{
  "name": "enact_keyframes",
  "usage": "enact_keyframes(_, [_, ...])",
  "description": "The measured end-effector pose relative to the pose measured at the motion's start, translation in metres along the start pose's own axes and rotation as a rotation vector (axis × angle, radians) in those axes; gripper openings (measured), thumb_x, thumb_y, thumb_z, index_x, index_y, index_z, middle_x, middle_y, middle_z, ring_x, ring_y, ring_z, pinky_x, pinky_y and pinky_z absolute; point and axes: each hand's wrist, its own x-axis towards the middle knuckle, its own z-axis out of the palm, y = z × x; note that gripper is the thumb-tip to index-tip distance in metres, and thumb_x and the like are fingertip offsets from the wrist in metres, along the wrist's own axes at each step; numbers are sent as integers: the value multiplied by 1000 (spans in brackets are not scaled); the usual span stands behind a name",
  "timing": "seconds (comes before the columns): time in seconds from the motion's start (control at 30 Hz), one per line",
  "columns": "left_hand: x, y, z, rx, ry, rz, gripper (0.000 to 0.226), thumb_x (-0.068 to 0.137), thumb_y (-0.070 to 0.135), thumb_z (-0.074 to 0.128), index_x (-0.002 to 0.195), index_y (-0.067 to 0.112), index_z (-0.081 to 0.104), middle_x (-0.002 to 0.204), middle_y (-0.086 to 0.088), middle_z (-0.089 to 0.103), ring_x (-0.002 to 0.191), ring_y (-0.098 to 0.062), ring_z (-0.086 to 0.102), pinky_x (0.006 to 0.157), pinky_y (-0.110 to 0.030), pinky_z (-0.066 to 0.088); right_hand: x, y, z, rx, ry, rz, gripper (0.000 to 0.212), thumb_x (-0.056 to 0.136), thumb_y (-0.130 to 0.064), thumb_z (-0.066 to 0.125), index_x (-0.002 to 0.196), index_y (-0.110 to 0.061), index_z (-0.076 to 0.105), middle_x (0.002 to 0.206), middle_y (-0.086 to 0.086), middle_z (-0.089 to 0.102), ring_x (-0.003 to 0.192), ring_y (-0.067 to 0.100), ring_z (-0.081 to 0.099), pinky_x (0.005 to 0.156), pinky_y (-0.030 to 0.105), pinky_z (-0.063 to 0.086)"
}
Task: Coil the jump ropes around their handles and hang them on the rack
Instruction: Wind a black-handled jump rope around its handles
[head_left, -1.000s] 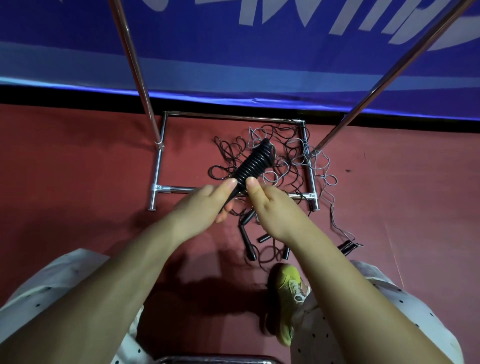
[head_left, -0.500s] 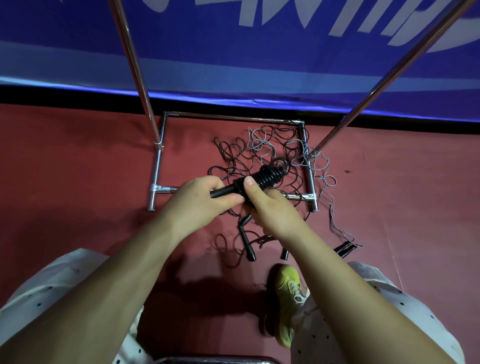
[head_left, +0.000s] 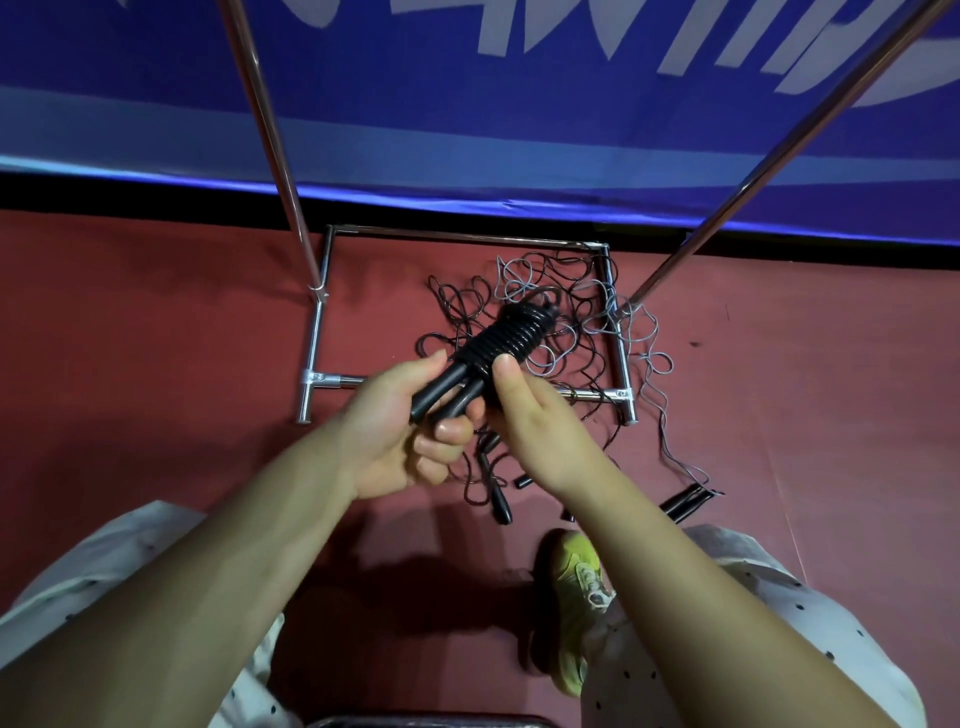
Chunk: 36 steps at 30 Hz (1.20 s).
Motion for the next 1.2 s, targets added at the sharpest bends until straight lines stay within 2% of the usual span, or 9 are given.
enact_keyframes(0.13, [10, -8, 5, 338, 260, 151, 54, 100, 48, 24, 74, 11, 55, 49, 2, 41, 35, -6, 22, 41, -19, 20, 1, -2, 7, -78, 7, 147, 57, 103, -46, 20, 60, -23, 50, 46, -11, 48, 41, -4, 42, 48, 14, 28])
enact_keyframes(0.27, [15, -10, 4, 698, 431, 280, 58, 100, 47, 26, 68, 11, 59, 48, 4, 49, 37, -9, 35, 50, -28, 29, 4, -3, 3, -148, -16, 140, 58, 103, -46, 19, 57, -22, 45, 55, -8, 43, 53, 7, 41, 54, 22, 31])
enact_keyframes(0.37, [14, -12, 2, 1022, 556, 344, 58, 102, 40, 24, 67, 10, 59, 53, 3, 55, 56, -17, 51, 66, -34, 40, 5, -2, 2, -168, -66, 235, 63, 101, -53, 20, 56, -15, 44, 57, -1, 45, 55, 20, 44, 57, 28, 39])
enact_keyframes(0.53, [13, -13, 4, 1145, 600, 307, 43, 102, 37, 25, 70, 18, 47, 75, 1, 56, 79, -24, 53, 74, -35, 39, 6, 4, 5, -57, -69, 316, 66, 99, -57, 22, 57, -14, 48, 52, 1, 51, 52, 20, 58, 60, 29, 41])
enact_keyframes(0.6, [16, -14, 2, 1143, 594, 277, 39, 101, 41, 29, 72, 18, 44, 76, 1, 52, 81, -23, 51, 73, -35, 37, 7, 5, 6, 43, -93, 344, 67, 97, -62, 22, 64, -15, 56, 56, 2, 56, 64, 27, 65, 68, 32, 42])
enact_keyframes(0.7, [18, -11, -2, 1061, 565, 273, 34, 97, 42, 42, 73, 19, 43, 72, 5, 47, 74, -17, 46, 68, -32, 35, 6, 4, 5, 187, -146, 380, 65, 94, -66, 25, 75, -14, 60, 50, -5, 50, 48, 19, 53, 57, 31, 41])
enact_keyframes(0.97, [8, 2, -4, 621, 365, 205, 16, 92, 27, 58, 77, 22, 58, 58, 13, 57, 62, -8, 49, 62, -25, 38, 3, 0, 6, 33, -70, 164, 43, 100, -55, 28, 65, -32, 41, 54, -16, 41, 52, -3, 33, 56, 21, 25])
enact_keyframes(1.1, [-5, 11, -5, 185, 45, -24, 54, 78, 50, 38, 79, 7, 72, 71, -9, 68, 61, -20, 62, 61, -30, 48, 5, 6, 7, 107, -63, 14, 44, 86, -66, 34, 72, -28, 50, 68, -10, 52, 65, 12, 47, 67, 34, 35])
enact_keyframes(1.2, [-8, 8, 1, 189, -61, -73, 64, 79, 54, 32, 69, 7, 74, 64, -12, 65, 50, -21, 59, 49, -24, 46, -1, 4, -3, 89, -110, -80, 38, 89, -56, 35, 78, -24, 52, 65, -13, 54, 65, 9, 47, 68, 31, 34])
